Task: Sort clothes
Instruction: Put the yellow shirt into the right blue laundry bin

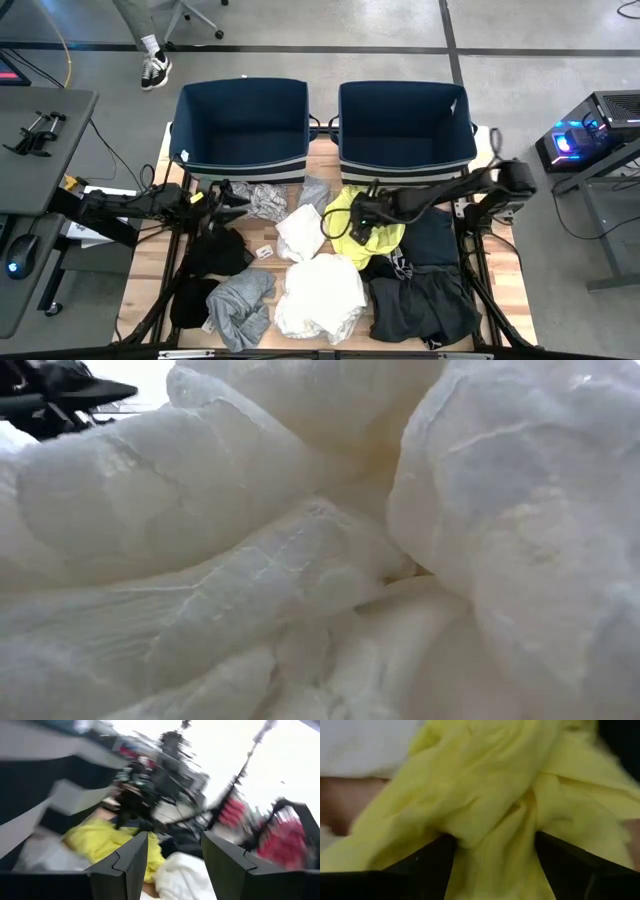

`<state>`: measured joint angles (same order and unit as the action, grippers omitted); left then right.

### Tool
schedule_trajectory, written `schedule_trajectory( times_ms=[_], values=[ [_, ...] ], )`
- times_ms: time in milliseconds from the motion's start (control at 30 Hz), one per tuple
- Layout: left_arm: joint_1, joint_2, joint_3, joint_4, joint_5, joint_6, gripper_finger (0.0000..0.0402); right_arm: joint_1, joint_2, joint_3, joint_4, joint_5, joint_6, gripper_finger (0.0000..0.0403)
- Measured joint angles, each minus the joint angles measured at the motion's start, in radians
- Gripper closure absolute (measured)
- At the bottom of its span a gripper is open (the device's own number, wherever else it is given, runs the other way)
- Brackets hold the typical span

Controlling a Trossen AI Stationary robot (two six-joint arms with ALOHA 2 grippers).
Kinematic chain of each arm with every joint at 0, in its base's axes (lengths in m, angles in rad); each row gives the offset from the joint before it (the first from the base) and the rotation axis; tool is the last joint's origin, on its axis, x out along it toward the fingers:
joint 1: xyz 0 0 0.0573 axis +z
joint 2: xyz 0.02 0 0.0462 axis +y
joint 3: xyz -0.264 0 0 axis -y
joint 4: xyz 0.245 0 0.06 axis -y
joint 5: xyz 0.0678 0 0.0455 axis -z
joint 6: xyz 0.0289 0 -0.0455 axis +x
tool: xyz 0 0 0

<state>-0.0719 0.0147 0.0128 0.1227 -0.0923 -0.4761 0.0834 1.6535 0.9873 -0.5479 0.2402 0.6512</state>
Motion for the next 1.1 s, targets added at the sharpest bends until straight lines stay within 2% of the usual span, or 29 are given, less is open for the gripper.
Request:
schedule_trajectory(
  times_ms=[100,233,333,467,533,667,867,967,1100],
  values=[
    [0.0,0.0,0.0,-0.003,-0.076,-0.117,0.0231,0.0,0.081,0.002,0.027,-0.004,0.005,0.0146],
    [0.0,0.0,0.0,-0.001,-0.081,-0.066,0.0231,0.001,0.162,0.004,0.06,0.001,0.007,0.0185],
    [0.0,0.0,0.0,0.004,-0.083,-0.046,0.0231,0.0,0.198,0.008,0.106,-0.004,0.023,0.0247],
    [0.0,0.0,0.0,0.011,-0.083,-0.045,0.0231,0.0,0.18,0.007,0.105,-0.034,0.022,0.0358],
    [0.0,0.0,0.0,0.011,-0.083,-0.045,0.0231,0.0,0.135,0.001,0.097,-0.065,0.022,0.0384],
    [0.0,0.0,0.0,0.01,-0.083,-0.043,0.0231,0.004,-0.016,-0.008,0.018,-0.161,0.048,0.0374],
    [0.0,0.0,0.0,0.01,-0.083,-0.044,0.0231,0.003,-0.322,0.005,-0.016,-0.259,0.047,0.0393],
    [0.0,0.0,0.0,0.01,-0.083,-0.044,0.0231,0.004,-0.438,0.088,-0.049,-0.259,0.028,0.0393],
    [0.0,0.0,0.0,0.01,-0.096,-0.044,0.0231,-0.007,-0.508,0.27,-0.068,-0.223,-0.078,0.0393]
  ],
)
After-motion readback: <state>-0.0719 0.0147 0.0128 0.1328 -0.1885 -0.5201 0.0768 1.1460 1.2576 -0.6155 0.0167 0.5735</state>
